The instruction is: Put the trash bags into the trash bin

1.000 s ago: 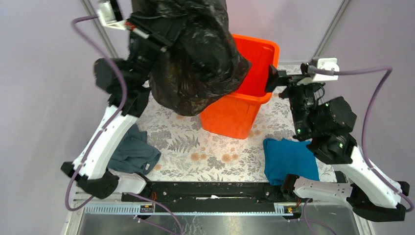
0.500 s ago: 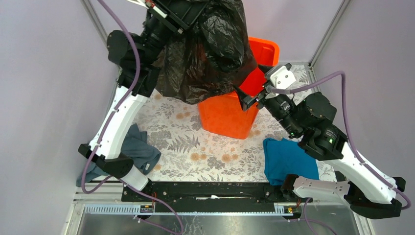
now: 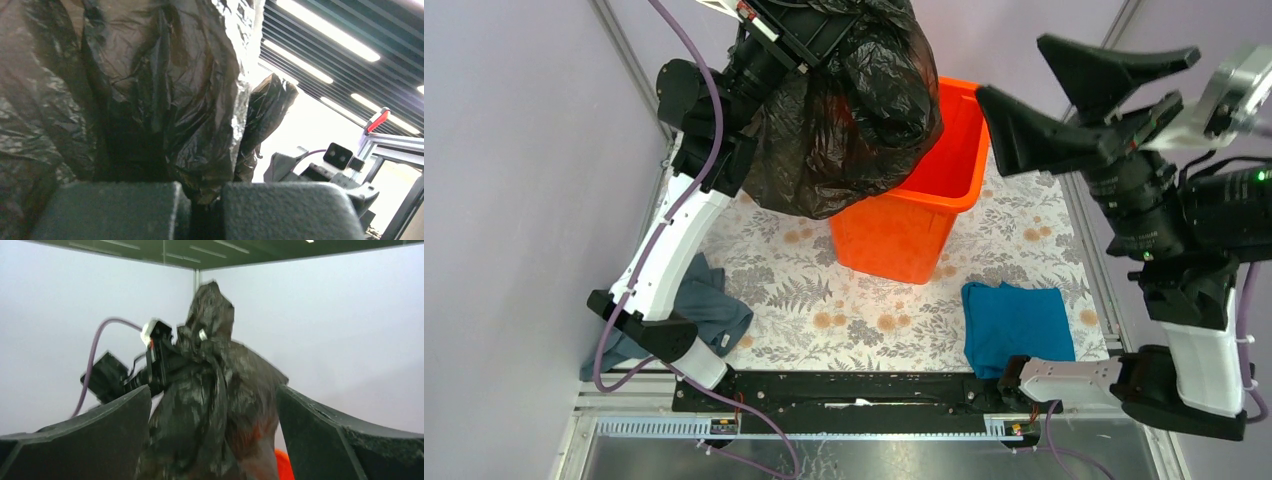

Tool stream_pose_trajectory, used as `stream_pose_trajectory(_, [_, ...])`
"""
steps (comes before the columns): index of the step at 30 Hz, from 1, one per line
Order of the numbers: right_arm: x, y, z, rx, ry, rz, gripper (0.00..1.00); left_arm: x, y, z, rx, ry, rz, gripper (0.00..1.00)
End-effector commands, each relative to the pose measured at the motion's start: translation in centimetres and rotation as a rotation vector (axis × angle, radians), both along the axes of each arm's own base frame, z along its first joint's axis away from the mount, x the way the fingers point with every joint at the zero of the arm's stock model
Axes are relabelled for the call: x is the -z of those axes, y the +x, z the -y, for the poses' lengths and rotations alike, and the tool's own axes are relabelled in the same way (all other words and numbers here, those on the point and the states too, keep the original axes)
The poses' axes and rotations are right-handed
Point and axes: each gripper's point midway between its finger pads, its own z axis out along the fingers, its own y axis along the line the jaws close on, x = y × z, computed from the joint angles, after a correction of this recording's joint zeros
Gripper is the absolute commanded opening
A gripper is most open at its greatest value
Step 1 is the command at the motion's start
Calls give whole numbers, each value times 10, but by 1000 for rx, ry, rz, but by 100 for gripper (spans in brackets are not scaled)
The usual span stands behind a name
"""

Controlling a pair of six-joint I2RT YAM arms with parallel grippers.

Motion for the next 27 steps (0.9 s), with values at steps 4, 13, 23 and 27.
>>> stream_pose_trajectory(4, [9, 53, -81, 30, -161, -64, 100, -5, -14, -5, 7, 8, 30, 0])
stream_pose_trajectory(13, [39, 99, -124, 131, -244, -89, 100, 0, -15, -5, 8, 31, 13, 0])
stream_pose_trajectory(23, [44, 120, -109, 317, -250, -29, 100, 1, -31, -8, 35, 56, 29, 0])
stream_pose_trajectory(27, [34, 111, -93, 331, -180, 16, 100, 2, -32, -10, 19, 65, 23, 0])
